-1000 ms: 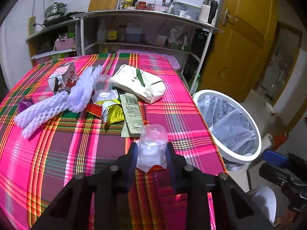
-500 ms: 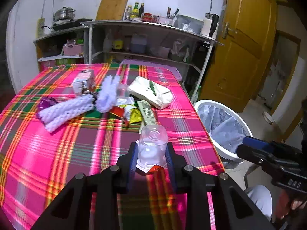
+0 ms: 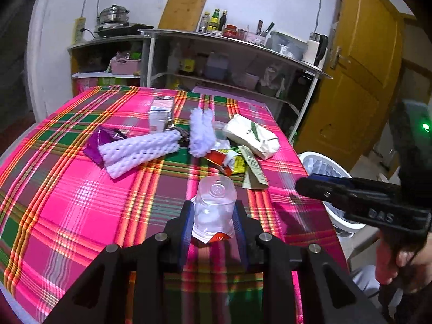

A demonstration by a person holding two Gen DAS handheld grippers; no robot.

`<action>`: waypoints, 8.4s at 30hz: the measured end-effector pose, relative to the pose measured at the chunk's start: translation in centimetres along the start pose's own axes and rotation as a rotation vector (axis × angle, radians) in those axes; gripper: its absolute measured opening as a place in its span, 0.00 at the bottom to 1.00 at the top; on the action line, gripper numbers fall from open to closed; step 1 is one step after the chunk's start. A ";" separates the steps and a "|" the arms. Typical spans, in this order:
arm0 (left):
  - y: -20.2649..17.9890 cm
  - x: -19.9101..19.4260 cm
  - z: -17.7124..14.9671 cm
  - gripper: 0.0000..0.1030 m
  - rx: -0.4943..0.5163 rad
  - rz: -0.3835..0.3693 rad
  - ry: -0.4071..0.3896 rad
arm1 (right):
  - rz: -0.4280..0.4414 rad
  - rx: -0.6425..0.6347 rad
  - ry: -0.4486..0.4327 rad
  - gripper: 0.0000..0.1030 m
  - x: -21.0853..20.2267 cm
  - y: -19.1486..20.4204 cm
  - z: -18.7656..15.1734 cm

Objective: Collect trash
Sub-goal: 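Grasp the clear plastic cup with the left tool, then grasp the beige barcode tube with the right tool, then carry the cup and tube over the white bin and open both tools, then move both open tools from the bin back over the table, then grasp the white foam net sleeve with the left tool while the right tool grasps the yellow wrapper, then lift the foam sleeve and yellow wrapper and carry them over the white bin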

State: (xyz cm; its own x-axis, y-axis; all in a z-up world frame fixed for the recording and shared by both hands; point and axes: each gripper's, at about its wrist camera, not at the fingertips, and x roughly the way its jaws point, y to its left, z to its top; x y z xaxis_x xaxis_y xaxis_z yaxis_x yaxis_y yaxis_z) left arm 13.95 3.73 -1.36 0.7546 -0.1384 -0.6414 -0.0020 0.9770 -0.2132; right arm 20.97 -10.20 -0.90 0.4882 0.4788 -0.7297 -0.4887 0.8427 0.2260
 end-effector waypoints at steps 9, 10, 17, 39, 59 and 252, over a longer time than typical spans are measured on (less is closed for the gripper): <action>1.9 0.4 -0.1 0.29 -0.029 -0.007 0.007 | -0.033 0.000 0.084 0.36 4.9 0.2 2.2; 2.0 0.6 -0.1 0.29 -0.031 -0.007 0.009 | -0.028 0.003 0.088 0.36 5.2 0.1 2.3; 2.5 1.2 -0.3 0.29 -0.038 -0.014 0.021 | -0.043 -0.006 0.102 0.25 5.9 0.1 2.2; -3.0 -1.5 -0.6 0.29 0.058 -0.053 -0.002 | -0.052 0.083 -0.047 0.24 -4.9 -1.5 -4.4; -10.1 -2.8 -1.0 0.29 0.173 -0.127 -0.007 | -0.130 0.169 -0.149 0.24 -11.4 -5.9 -7.8; -1.4 -1.3 0.7 0.27 0.112 -0.095 0.045 | -0.030 0.023 -0.094 0.31 -6.0 -0.8 -4.2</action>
State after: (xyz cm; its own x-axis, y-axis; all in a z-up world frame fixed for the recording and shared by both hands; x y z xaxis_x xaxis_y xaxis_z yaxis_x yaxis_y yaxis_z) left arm 13.47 2.68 0.26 0.7177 -0.2361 -0.6551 0.1437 0.9707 -0.1925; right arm 15.42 -14.78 0.63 0.5688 0.4733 -0.6727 -0.4563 0.8620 0.2207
